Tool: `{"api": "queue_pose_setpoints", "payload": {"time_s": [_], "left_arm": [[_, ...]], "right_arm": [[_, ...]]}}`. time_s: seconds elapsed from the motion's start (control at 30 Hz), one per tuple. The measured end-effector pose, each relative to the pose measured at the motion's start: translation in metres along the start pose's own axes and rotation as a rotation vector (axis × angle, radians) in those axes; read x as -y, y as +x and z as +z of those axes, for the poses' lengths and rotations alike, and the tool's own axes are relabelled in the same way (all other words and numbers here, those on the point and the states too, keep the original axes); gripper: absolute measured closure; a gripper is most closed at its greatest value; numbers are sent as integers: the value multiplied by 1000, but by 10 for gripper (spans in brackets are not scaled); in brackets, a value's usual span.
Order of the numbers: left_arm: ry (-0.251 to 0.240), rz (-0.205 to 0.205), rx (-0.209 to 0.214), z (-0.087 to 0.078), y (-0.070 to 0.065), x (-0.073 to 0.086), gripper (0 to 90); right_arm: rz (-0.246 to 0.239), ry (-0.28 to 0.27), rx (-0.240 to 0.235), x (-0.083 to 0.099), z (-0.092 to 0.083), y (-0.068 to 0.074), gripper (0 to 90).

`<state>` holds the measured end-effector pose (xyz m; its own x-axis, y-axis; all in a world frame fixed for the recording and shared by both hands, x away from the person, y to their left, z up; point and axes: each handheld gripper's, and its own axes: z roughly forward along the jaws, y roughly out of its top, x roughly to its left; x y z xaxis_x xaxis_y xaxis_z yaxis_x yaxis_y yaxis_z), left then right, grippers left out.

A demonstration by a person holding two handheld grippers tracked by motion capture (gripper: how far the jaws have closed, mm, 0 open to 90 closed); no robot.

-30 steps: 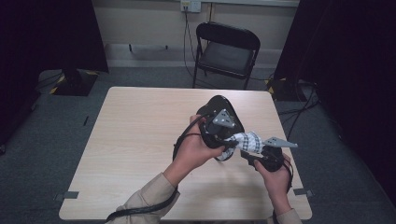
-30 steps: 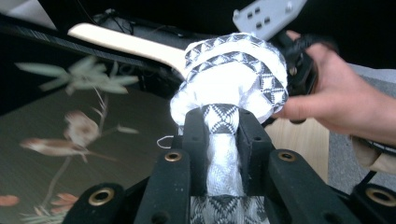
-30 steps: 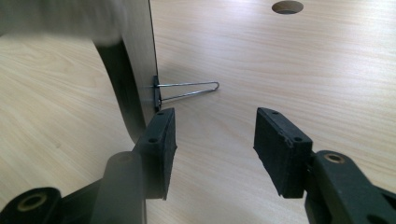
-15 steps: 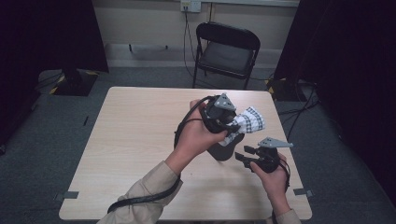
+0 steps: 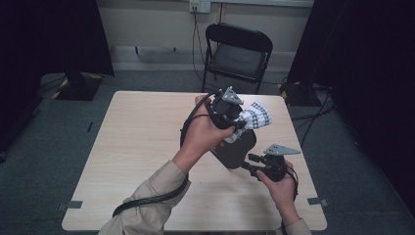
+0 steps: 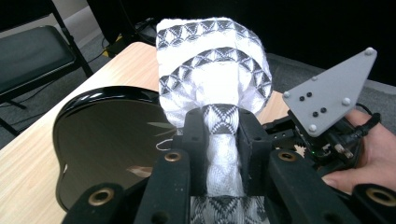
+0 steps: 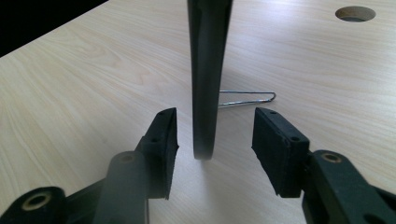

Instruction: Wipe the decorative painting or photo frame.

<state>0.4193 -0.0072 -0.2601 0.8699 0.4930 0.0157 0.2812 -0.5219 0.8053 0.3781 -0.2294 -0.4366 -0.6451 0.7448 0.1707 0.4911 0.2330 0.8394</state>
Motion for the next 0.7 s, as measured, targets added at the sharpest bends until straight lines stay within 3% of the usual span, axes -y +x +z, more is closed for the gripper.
{"api": "queue_pose_setpoints", "payload": {"time_s": [0.27, 0.7], "left_arm": [[2, -11, -11, -1, 5, 0, 763], [7, -27, -43, -7, 16, -2, 763]], "right_arm": [[-5, -17, -14, -2, 3, 2, 640], [-9, 9, -24, -1, 12, 2, 788]]}}
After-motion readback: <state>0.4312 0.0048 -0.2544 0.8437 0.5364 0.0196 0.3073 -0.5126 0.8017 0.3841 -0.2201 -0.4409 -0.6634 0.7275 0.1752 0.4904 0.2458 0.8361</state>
